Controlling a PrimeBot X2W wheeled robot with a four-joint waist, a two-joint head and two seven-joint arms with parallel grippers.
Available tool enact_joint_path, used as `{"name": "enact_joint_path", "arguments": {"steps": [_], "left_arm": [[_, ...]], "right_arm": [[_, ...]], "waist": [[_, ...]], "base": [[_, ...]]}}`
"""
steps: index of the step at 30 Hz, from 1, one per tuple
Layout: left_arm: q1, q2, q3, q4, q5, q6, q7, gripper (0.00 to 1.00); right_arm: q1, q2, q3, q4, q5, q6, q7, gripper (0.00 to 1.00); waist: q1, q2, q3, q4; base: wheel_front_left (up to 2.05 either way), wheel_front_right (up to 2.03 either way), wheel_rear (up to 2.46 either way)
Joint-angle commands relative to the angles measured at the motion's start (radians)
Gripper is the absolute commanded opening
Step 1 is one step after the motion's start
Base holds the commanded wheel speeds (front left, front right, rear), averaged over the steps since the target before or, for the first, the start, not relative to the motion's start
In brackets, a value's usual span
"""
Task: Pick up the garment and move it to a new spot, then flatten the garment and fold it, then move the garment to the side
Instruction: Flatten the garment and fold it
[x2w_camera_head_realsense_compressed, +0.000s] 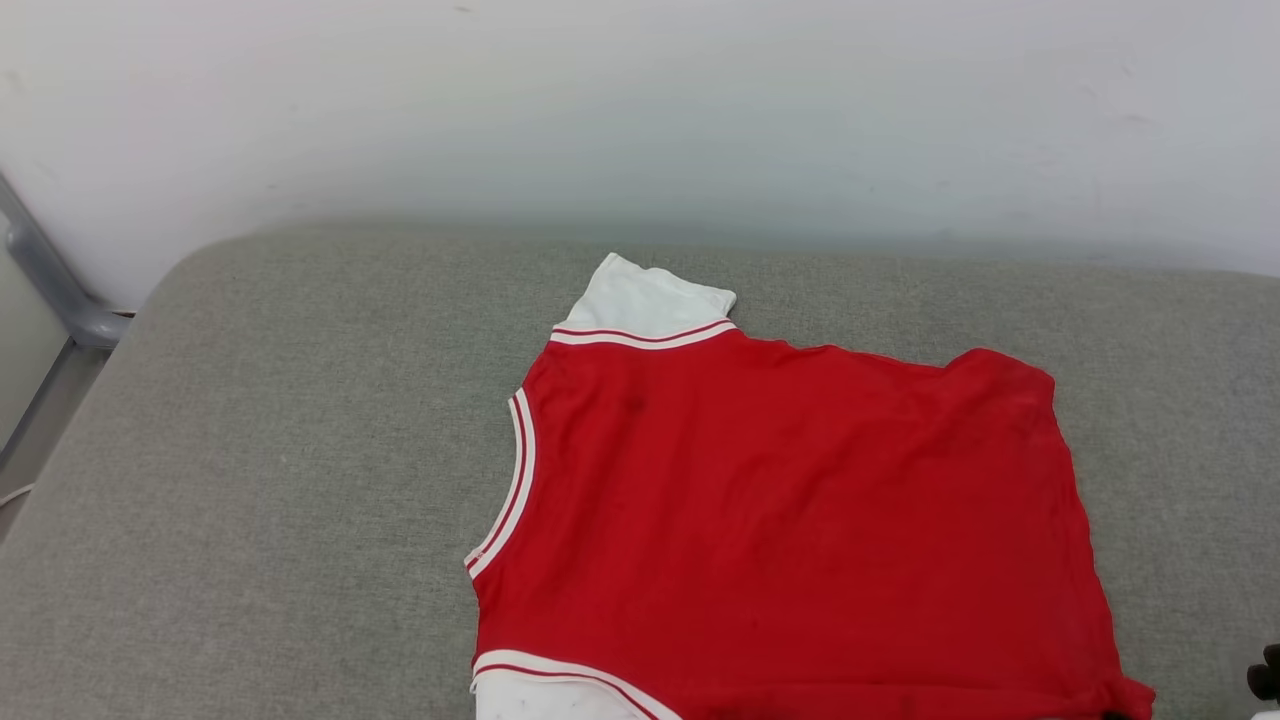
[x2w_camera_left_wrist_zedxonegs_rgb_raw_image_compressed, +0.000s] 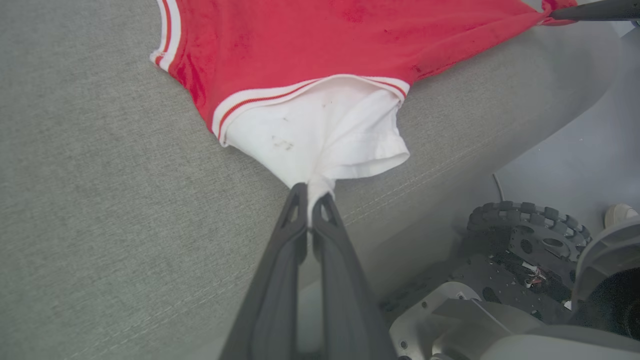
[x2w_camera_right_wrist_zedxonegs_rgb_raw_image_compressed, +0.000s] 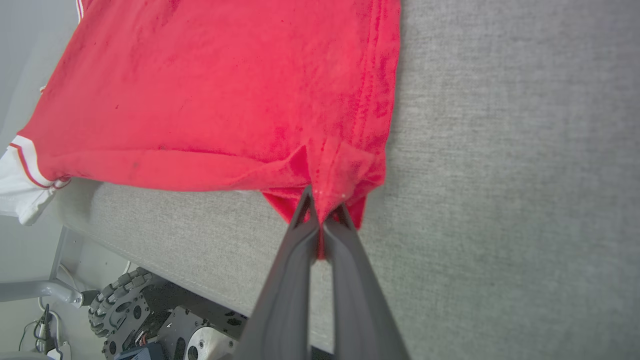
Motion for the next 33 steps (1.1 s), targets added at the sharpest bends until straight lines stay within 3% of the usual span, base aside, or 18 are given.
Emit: {"name": "enact_joint_path", "arguments": {"steps": [1,16,33], "left_arm": [[-0.007,-0.004,0.004,-0.007,0.004,0.002,-0.008,0.0],[-0.201,-0.023,0.115,0.035,0.025,-0.027,-0.045,0.0],[-0.44,-0.096,0.125,0.237,0.051,-0.11,0.036,0.0]], "right_arm": [[0.017,0.005,-0.021,-0.022,-0.01,-0.001,0.003,0.0],[-0.079,0.075,-0.176,-0.164,-0.11,-0.001,0.103,0.0],[-0.249,0.186,-0.227,-0.101,-0.265,-0.001,0.192,0.0]], "waist": [[0.0001,-0.0001,0.004,-0.005],[0.0001,-0.0001,0.103,-0.047],[0.0001,-0.0001,0.246,-0.076]], "base": [[0.0,0.0,0.0],[0.0,0.0,0.0],[0.0,0.0,0.0]]}}
